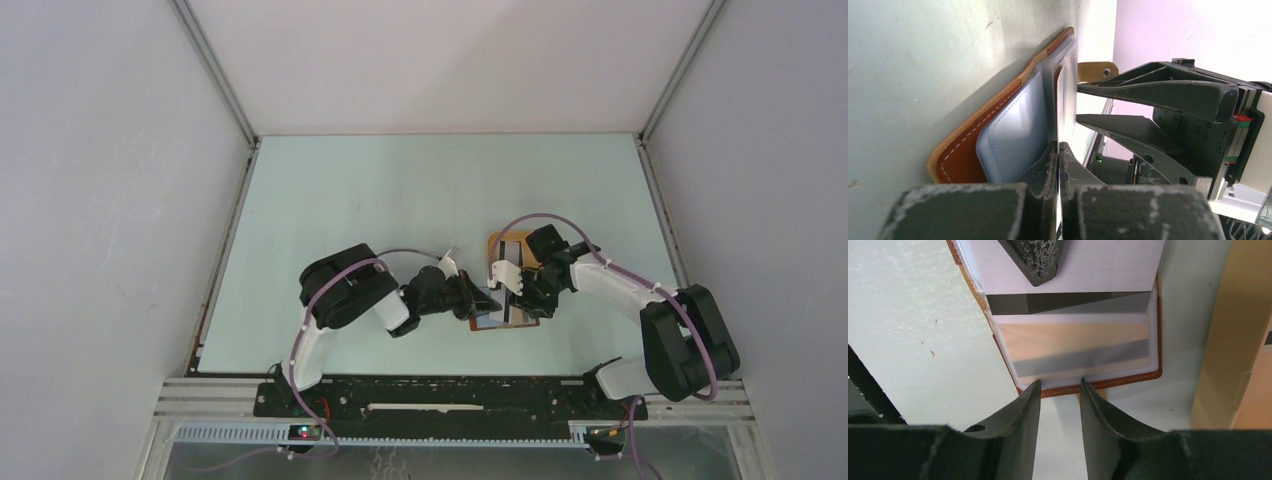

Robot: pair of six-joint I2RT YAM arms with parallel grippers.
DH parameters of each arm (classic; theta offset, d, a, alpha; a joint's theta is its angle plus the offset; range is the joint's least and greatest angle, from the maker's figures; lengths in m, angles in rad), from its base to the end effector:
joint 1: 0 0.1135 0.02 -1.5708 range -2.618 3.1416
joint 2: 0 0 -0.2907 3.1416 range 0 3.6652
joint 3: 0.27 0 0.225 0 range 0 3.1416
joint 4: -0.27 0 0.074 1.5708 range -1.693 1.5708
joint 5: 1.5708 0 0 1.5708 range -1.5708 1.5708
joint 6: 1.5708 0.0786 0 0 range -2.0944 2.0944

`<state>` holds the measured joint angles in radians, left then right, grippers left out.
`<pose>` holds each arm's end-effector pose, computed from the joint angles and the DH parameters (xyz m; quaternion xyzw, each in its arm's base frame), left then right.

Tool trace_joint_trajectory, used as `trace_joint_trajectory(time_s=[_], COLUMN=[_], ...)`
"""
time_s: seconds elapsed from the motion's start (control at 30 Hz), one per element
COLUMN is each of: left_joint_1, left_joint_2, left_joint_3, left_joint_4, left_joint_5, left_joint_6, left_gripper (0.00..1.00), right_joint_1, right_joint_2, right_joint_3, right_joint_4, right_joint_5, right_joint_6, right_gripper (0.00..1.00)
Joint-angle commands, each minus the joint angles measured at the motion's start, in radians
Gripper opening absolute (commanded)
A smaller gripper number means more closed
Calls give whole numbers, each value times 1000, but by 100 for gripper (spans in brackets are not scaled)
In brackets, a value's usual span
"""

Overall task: Put the credit cards into the card holder
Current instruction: Insert the credit card into the card holder.

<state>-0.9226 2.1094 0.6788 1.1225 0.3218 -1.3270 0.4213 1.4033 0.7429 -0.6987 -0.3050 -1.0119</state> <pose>0.2219 -0.3342 0.1117 -0.0674 0.7996 -0.5814 0.1346 0.1828 0.1078 0.1689 -0.6577 0.7306 0.1141 0.1439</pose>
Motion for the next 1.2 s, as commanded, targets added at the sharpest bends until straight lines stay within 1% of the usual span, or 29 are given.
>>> trace_joint_trajectory(time_s=[0.0, 0.53, 1.17], left_joint_1=[-15, -34, -96], left_joint_2=[12, 22, 42], left_joint_3=[-2, -26, -35], left_joint_4=[30, 87, 133], left_joint_5=[-52, -132, -241], left_joint_6=[-8, -22, -43], left_gripper=[2, 2, 1], right_joint_1=[19, 22, 25], right_joint_2=[23, 29, 42], right_joint_3=[7, 7, 15], right_joint_4=[8, 6, 0], right_joint_5=[-28, -26, -25], right_joint_6=[12, 12, 21], right_gripper=[43, 43, 43])
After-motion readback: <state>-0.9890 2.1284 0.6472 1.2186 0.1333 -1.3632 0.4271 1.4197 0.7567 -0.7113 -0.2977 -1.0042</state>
